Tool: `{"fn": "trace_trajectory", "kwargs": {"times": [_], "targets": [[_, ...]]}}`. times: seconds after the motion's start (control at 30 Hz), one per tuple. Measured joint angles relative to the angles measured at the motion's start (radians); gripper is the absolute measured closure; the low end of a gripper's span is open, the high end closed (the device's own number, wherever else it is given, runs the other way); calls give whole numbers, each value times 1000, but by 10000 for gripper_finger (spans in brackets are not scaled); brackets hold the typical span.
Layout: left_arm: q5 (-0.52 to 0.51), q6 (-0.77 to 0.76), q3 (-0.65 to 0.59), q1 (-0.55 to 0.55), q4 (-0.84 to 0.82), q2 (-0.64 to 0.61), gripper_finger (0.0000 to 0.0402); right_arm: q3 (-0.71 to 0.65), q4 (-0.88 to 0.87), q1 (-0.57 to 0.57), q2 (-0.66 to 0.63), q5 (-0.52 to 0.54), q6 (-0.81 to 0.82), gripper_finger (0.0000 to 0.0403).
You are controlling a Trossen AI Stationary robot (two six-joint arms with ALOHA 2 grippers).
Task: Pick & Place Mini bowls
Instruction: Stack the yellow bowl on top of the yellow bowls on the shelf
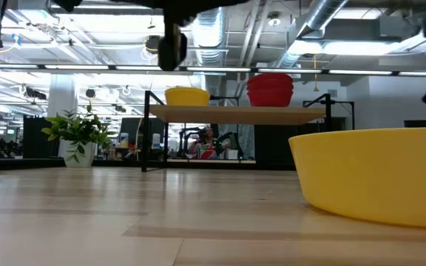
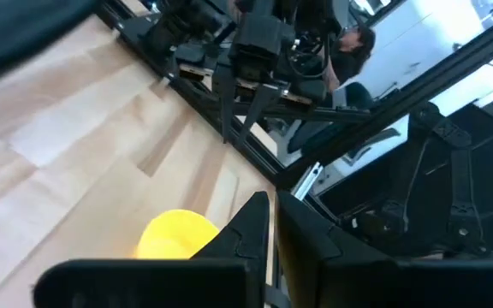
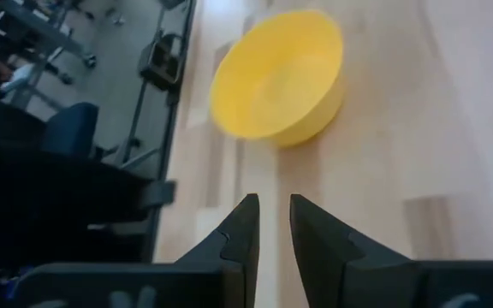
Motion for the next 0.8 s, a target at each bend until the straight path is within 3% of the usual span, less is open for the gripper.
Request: {"fn": "trace_trajectory", "kwargs": {"times": [0.13, 0.33, 0.5, 0.8], "targets": [[1, 17, 27, 0, 47, 61, 378, 0, 0, 73, 0, 0, 46, 356], [23, 276, 119, 2, 51, 121, 378, 0, -2, 137, -3, -52, 31, 376], [12, 496, 138, 15, 26, 134, 378, 0, -58, 116, -3, -78, -7, 384], [11, 527, 138, 60, -204, 132, 343, 0, -111, 7, -3, -79, -12, 380]]}}
